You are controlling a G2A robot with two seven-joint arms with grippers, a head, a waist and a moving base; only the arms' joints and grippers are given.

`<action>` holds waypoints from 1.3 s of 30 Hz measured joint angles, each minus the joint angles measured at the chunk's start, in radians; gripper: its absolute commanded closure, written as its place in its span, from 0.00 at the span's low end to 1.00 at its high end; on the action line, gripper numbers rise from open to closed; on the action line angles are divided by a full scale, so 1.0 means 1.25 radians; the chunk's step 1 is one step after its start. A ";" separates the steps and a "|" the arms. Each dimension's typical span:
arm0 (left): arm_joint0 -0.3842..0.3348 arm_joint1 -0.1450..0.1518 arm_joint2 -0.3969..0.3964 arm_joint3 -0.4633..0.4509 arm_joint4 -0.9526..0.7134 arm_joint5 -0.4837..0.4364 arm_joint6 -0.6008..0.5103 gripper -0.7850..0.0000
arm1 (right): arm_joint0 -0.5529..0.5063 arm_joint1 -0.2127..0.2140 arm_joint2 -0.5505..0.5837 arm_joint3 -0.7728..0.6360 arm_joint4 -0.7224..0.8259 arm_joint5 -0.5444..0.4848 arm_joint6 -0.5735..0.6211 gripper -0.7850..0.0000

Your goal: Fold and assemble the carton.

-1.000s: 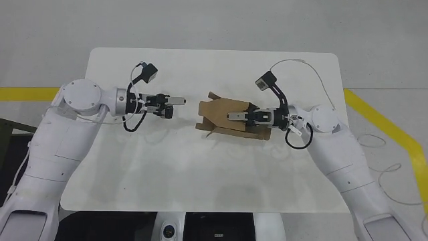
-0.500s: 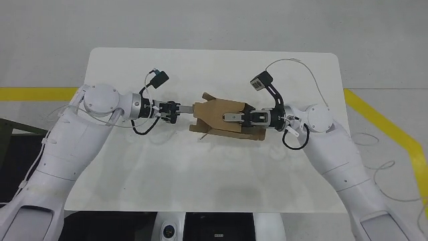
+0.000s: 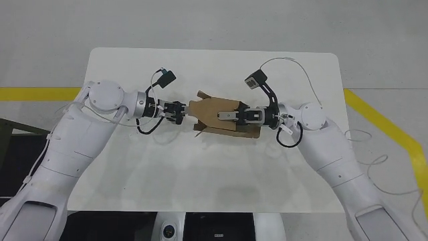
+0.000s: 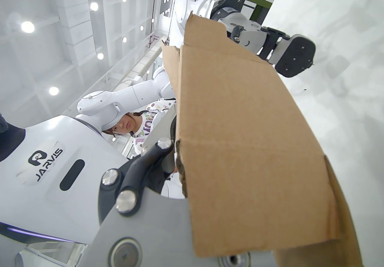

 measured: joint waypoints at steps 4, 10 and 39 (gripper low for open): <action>-0.007 -0.002 0.004 0.000 -0.007 -0.001 -0.001 0.00 | 0.009 -0.006 -0.013 0.008 0.007 -0.002 0.006 1.00; -0.010 -0.004 0.006 0.003 -0.010 -0.004 -0.001 0.00 | 0.019 -0.016 -0.031 0.019 0.013 -0.012 0.011 1.00; 0.029 0.003 0.010 -0.015 0.042 0.008 -0.012 0.00 | 0.008 -0.024 0.015 0.040 -0.013 -0.074 -0.090 1.00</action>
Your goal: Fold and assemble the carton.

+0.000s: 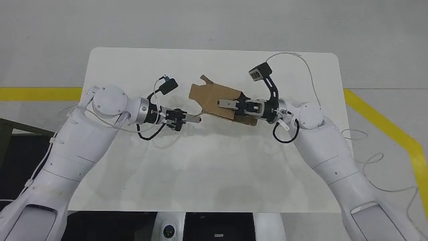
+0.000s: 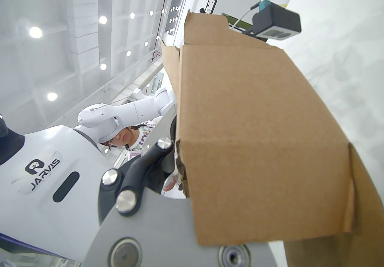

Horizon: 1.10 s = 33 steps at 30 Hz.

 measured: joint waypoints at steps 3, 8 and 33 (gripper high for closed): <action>-0.002 0.000 -0.002 -0.007 -0.008 -0.001 -0.001 0.00 | -0.003 0.000 0.000 0.000 -0.023 0.007 -0.016 1.00; -0.008 0.001 -0.020 -0.004 -0.028 -0.003 0.003 0.00 | -0.007 0.000 -0.003 -0.005 -0.044 0.021 -0.016 1.00; -0.016 -0.002 -0.014 -0.018 -0.045 -0.003 -0.001 0.00 | 0.002 -0.007 -0.015 -0.006 -0.053 0.053 0.022 1.00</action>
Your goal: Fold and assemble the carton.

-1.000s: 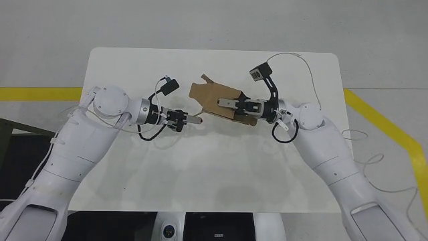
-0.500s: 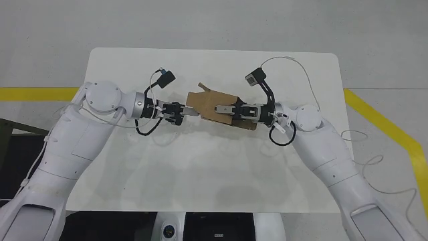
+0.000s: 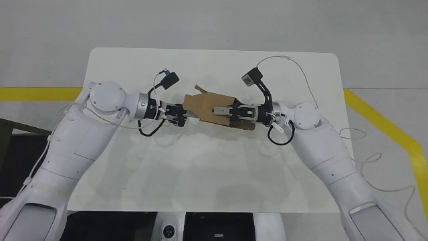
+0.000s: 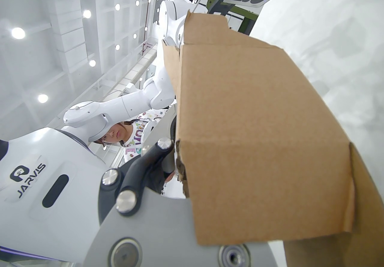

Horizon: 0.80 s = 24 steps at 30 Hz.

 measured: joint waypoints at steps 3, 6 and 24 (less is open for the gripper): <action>-0.002 -0.001 0.003 -0.001 -0.002 0.000 0.000 0.00 | 0.002 -0.001 0.000 0.002 0.001 0.000 0.002 1.00; -0.003 -0.002 0.005 0.000 -0.001 -0.001 -0.001 0.00 | 0.003 -0.001 0.003 0.008 0.001 0.002 0.006 1.00; 0.004 0.014 -0.061 0.053 0.003 0.002 0.038 0.00 | -0.044 0.017 0.015 -0.017 0.002 0.097 0.124 1.00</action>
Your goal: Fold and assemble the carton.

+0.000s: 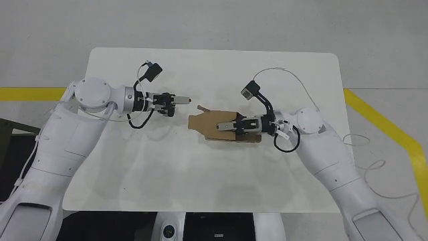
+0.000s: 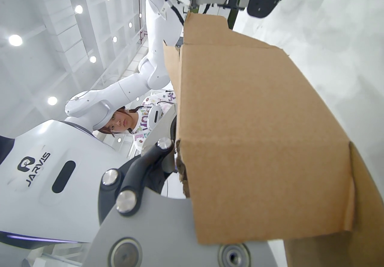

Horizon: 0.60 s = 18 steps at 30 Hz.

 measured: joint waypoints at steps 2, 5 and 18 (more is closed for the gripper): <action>0.002 -0.001 0.005 -0.004 0.002 0.000 0.000 0.00 | 0.001 -0.002 -0.009 0.002 0.007 0.003 0.008 1.00; 0.005 -0.003 0.020 -0.010 0.005 0.000 -0.010 0.00 | 0.007 -0.006 -0.019 0.012 0.016 0.003 0.017 1.00; 0.012 -0.007 0.046 -0.030 0.002 -0.003 -0.035 0.00 | 0.026 -0.010 -0.017 0.028 0.020 -0.019 0.006 1.00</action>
